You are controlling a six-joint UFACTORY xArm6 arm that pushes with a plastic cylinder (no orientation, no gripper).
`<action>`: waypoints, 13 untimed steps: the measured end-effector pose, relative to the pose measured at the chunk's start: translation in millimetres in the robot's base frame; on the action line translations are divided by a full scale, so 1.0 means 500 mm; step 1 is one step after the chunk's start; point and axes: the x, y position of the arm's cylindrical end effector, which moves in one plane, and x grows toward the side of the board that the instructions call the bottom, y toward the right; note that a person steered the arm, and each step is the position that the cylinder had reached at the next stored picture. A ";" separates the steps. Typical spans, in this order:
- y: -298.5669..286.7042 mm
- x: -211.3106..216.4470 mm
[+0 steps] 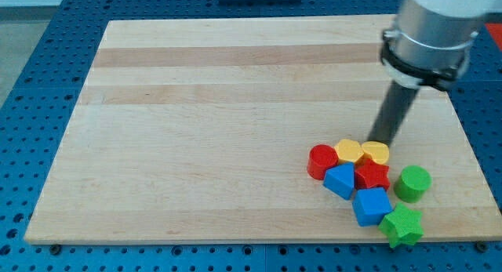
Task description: Move the green circle right to the yellow hexagon
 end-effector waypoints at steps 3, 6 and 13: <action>0.141 -0.007; 0.153 0.094; 0.094 0.167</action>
